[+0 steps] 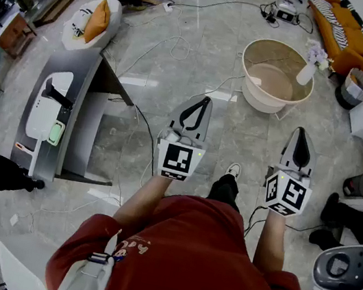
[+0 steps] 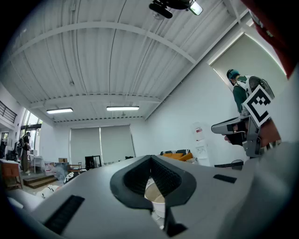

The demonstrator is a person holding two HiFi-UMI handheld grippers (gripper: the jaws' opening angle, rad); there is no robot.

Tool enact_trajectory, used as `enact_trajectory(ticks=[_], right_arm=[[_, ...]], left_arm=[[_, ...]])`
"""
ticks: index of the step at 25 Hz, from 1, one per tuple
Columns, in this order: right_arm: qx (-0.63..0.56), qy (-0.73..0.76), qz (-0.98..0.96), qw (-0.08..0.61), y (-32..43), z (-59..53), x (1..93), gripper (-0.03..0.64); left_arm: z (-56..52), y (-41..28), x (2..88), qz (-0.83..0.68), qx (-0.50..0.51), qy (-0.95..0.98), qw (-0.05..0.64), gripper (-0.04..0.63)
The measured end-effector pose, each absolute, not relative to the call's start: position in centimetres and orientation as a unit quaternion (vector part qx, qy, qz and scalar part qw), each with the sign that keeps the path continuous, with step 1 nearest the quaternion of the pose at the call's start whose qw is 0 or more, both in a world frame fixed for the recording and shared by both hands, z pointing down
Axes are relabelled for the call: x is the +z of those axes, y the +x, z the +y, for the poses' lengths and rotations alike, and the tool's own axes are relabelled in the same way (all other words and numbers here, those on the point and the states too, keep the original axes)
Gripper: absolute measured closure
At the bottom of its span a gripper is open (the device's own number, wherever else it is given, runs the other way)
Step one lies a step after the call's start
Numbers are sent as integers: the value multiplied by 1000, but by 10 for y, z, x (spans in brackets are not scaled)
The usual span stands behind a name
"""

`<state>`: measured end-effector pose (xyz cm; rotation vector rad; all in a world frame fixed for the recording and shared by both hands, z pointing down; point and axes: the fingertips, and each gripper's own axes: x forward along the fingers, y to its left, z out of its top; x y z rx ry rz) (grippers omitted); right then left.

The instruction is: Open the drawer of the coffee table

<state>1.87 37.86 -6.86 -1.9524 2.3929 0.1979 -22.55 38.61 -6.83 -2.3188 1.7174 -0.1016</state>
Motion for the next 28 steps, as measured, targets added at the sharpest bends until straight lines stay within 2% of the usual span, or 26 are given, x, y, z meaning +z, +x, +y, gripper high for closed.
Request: enact_trajectory(ticks=[11, 18, 28], right_arm=[[65, -627, 776, 8, 34, 374, -58, 595], [39, -629, 776, 26, 37, 361, -52, 594], [3, -639, 769, -15, 58, 291, -17, 594]], left_arm=[[378, -209, -53, 590, -38, -798, 114, 581], [365, -209, -48, 593, -44, -797, 106, 581], [291, -175, -20, 574, -66, -814, 69, 581]])
